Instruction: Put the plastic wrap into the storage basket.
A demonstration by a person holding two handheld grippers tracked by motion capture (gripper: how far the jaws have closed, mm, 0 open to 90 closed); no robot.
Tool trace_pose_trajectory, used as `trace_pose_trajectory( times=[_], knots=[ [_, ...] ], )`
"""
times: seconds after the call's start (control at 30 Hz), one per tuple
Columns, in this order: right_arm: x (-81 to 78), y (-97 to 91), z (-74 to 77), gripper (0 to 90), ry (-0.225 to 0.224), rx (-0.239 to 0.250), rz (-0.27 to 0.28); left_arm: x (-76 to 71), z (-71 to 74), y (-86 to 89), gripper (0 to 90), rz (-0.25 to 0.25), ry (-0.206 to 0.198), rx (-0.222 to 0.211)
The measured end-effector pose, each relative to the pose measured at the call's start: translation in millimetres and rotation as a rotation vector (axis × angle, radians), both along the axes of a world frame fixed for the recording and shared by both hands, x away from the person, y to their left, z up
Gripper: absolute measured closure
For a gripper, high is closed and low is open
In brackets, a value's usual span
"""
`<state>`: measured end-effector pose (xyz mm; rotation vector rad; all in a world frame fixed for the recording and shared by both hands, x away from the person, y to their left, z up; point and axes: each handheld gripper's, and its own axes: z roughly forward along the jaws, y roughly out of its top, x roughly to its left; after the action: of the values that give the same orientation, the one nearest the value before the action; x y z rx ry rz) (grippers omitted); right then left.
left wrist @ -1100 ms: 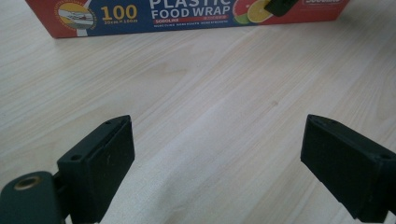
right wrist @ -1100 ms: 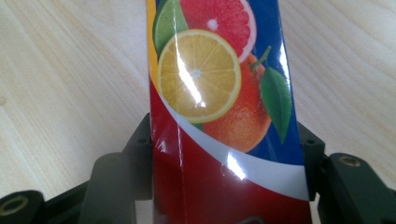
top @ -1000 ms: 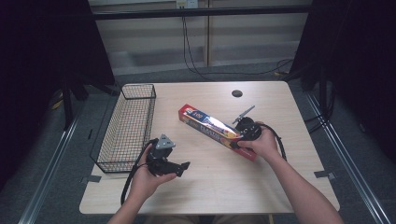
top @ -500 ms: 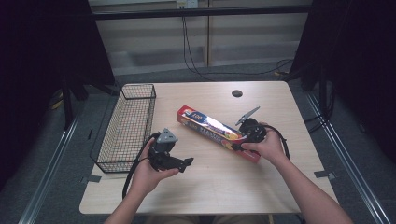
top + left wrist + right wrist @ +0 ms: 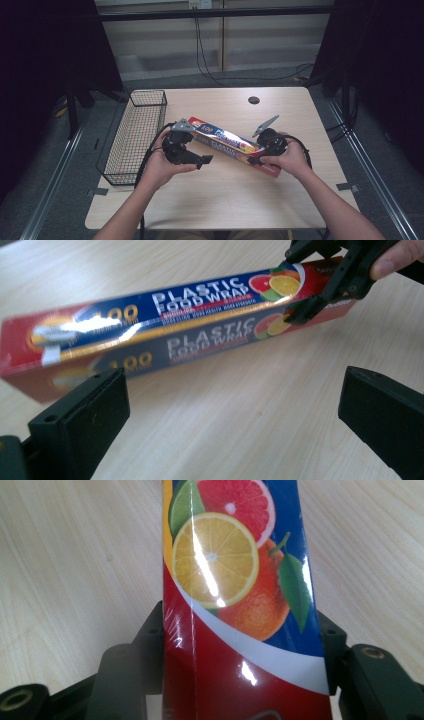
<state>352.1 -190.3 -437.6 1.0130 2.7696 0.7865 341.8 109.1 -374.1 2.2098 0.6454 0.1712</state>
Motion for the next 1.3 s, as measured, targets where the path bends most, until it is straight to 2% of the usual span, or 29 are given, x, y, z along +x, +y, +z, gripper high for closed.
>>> trace_pose_trajectory(
  times=[0.1, 0.13, 0.17, 0.2, 0.27, 0.33, 0.4, 0.47, 0.6, 0.67, 0.8, 0.83, 1.0, 1.13, 1.23, 1.3],
  knots=[
    [-1.7, 0.2, 1.8, 42.6, 0.001, 0.008, 0.008, 3.4, 3.9, -4.8, 1.8, -0.023, -0.012, 0.000],
    [-3.3, 0.7, 4.7, 42.6, -0.004, 0.006, 0.020, 6.0, 6.1, -7.7, 2.2, -0.052, -0.024, 0.009],
    [-3.7, 0.9, 6.1, 42.6, -0.008, 0.002, 0.028, 8.8, 10.0, -12.3, 2.4, -0.082, -0.046, 0.054],
    [-4.1, 1.0, 7.3, 42.7, -0.008, -0.002, 0.034, 9.8, 10.4, -15.9, 2.6, -0.089, -0.047, 0.052],
    [-5.8, 1.0, 9.5, 42.7, -0.006, 0.001, 0.038, 12.5, 13.0, -22.2, 3.5, -0.114, -0.061, 0.075],
    [-6.6, 0.2, 11.3, 42.7, -0.015, 0.000, 0.058, 15.7, 14.7, -27.7, 4.6, -0.143, -0.051, 0.114],
    [-8.7, 0.3, 12.8, 42.7, -0.016, -0.003, 0.061, 18.3, 13.4, -34.6, 4.8, -0.163, -0.039, 0.121],
    [-9.9, 0.1, 13.7, 42.7, -0.013, 0.001, 0.070, 20.4, 12.0, -40.7, 4.8, -0.192, -0.060, 0.154],
    [-11.9, 0.3, 15.9, 42.7, -0.018, -0.002, 0.093, 23.7, 8.5, -48.9, 4.8, -0.207, -0.059, 0.173],
    [-13.7, 0.8, 17.1, 42.6, -0.016, -0.006, 0.102, 26.9, 6.8, -55.0, 4.8, -0.225, -0.063, 0.196],
    [-16.4, 1.3, 18.4, 42.6, -0.023, -0.011, 0.124, 29.9, 5.8, -58.9, 4.7, -0.240, -0.062, 0.201],
    [-16.8, 1.1, 18.8, 42.6, -0.022, -0.012, 0.130, 32.8, 4.6, -61.4, 4.6, -0.256, -0.049, 0.216],
    [-19.1, 0.9, 20.9, 42.6, -0.024, -0.017, 0.148, 39.1, -1.9, -65.0, 4.3, -0.274, -0.029, 0.240],
    [-19.3, 0.7, 22.2, 42.6, -0.026, -0.015, 0.162, 40.3, -4.7, -69.8, 3.6, -0.325, -0.038, 0.272],
    [-18.8, 1.7, 24.4, 42.5, -0.029, -0.018, 0.165, 41.5, -6.8, -73.4, 2.0, -0.357, -0.015, 0.275],
    [-18.2, 1.8, 25.0, 42.6, -0.032, -0.018, 0.173, 41.3, -6.9, -74.6, 1.8, -0.365, -0.014, 0.277]
  ],
)
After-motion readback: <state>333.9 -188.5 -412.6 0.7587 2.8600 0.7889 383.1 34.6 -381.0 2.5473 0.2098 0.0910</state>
